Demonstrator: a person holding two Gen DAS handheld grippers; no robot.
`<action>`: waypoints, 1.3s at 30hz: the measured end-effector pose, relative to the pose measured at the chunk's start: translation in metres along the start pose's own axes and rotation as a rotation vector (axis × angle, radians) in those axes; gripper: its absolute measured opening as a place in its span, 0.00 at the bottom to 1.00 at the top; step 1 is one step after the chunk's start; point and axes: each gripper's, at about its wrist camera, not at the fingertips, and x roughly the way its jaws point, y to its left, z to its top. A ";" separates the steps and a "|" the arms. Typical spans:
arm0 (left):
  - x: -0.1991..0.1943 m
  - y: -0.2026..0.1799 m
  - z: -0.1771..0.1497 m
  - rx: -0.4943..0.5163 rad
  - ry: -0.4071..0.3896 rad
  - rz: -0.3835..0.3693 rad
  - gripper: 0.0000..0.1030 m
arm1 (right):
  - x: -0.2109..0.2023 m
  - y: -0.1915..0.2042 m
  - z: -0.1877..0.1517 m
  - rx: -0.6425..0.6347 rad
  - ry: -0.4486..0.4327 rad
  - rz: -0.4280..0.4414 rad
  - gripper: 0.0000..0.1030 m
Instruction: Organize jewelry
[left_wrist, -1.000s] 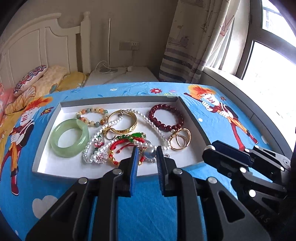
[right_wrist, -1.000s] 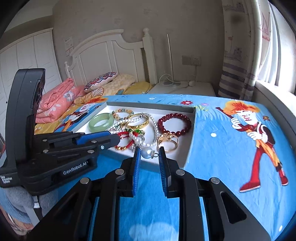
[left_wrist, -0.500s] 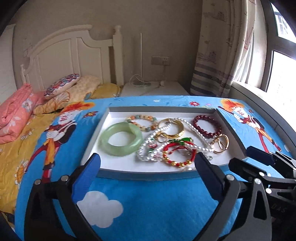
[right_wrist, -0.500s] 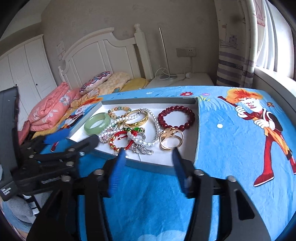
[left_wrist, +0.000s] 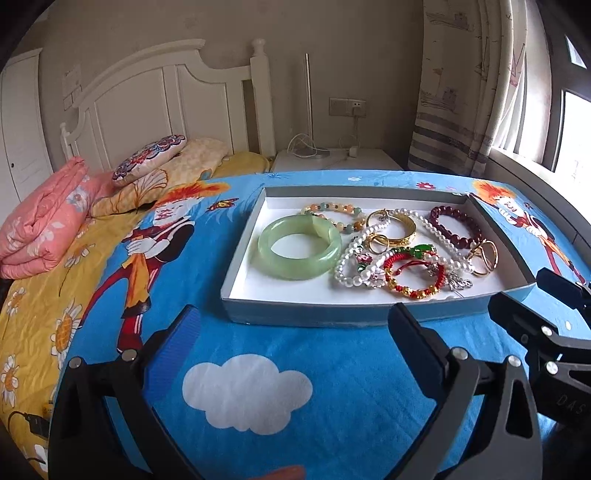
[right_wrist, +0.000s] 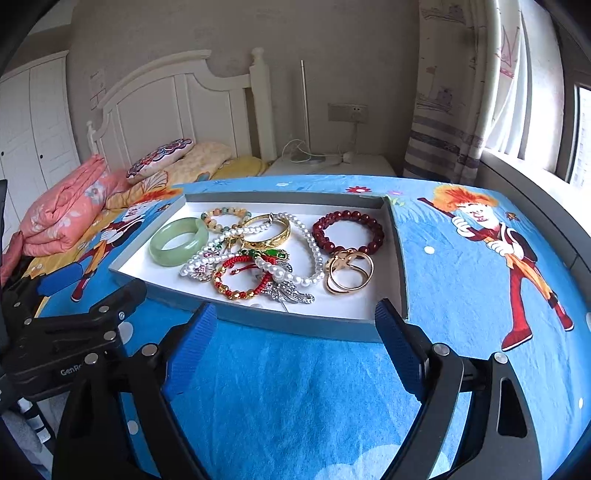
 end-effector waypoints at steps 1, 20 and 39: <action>0.000 0.000 -0.001 -0.002 0.003 -0.008 0.98 | 0.000 0.000 0.000 0.001 0.001 -0.002 0.81; 0.001 -0.007 -0.002 0.015 -0.005 -0.019 0.98 | 0.000 -0.002 -0.001 0.014 -0.002 -0.025 0.83; -0.003 -0.009 -0.002 0.003 -0.035 -0.015 0.98 | 0.002 -0.005 -0.002 0.028 0.005 -0.040 0.83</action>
